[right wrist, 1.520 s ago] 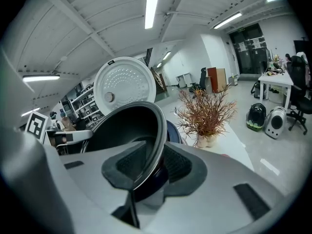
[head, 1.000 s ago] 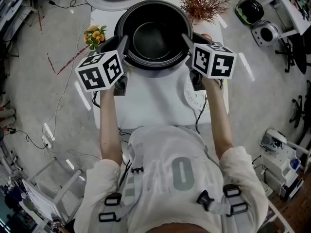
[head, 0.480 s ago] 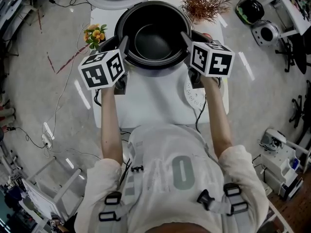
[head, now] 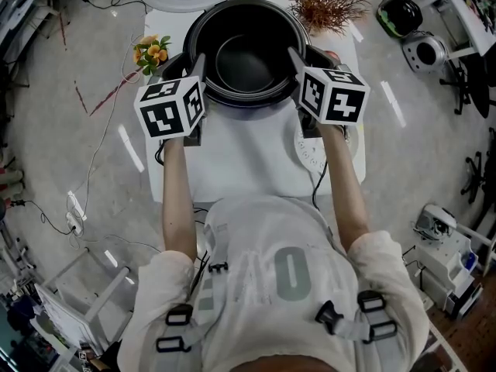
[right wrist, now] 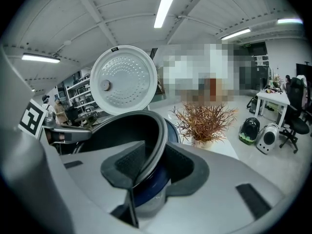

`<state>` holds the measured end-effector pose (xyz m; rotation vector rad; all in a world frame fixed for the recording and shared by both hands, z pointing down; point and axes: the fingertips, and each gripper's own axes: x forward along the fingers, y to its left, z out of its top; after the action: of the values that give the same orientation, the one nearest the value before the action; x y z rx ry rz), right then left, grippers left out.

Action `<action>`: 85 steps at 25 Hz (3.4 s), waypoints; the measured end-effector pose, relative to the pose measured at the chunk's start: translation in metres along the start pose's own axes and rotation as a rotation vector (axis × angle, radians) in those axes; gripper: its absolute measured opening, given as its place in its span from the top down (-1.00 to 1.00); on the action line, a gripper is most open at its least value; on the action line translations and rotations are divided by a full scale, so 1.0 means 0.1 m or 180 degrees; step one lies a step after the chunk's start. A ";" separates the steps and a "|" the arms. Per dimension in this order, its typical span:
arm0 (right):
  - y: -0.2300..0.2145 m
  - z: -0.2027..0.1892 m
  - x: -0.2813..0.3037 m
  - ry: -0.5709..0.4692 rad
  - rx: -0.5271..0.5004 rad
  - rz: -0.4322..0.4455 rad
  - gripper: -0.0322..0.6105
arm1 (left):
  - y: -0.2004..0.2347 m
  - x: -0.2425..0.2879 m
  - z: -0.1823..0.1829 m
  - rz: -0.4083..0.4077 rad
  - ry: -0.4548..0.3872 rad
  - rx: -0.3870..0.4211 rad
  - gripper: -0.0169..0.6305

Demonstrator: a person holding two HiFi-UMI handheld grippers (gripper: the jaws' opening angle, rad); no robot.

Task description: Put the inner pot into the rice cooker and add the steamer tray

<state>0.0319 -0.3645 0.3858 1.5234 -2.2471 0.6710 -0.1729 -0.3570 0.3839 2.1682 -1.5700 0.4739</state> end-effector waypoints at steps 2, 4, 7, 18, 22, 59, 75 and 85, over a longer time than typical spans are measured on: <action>0.00 0.00 0.01 -0.0025 -0.0001 -0.0022 0.46 | 0.01 0.01 0.00 0.0027 -0.0015 0.0000 0.61; 0.00 0.00 0.01 -0.0038 -0.0001 -0.0031 0.45 | 0.02 0.01 0.01 0.0033 -0.0023 -0.0008 0.61; 0.00 0.03 -0.02 -0.0090 0.0016 -0.0015 0.45 | 0.04 -0.02 0.06 0.0015 -0.0104 -0.0080 0.61; 0.03 0.40 -0.62 -0.0639 -0.0288 -0.0049 0.40 | -0.25 -0.53 0.61 -0.0051 -0.0707 0.0054 0.49; -0.06 0.40 -0.98 -0.0752 -0.0473 -0.0155 0.37 | -0.66 -0.69 0.70 -0.0218 -0.0839 0.0180 0.45; -1.92 -2.67 -1.70 0.0377 0.0394 -0.1017 0.29 | -2.73 0.37 -2.35 -0.0437 0.0897 0.0529 0.44; -1.90 -2.90 -1.66 0.0490 0.0569 -0.1145 0.50 | -2.75 0.37 -2.41 -0.0491 0.0969 0.0455 0.58; -1.97 -2.63 -1.77 0.0348 0.0526 -0.1188 0.52 | -2.85 0.38 -2.18 -0.0492 0.0835 0.0456 0.59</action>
<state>0.2848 -0.1434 0.5481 1.8696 -1.7955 0.8152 0.1036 -0.1958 0.5509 2.2051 -1.2522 0.8051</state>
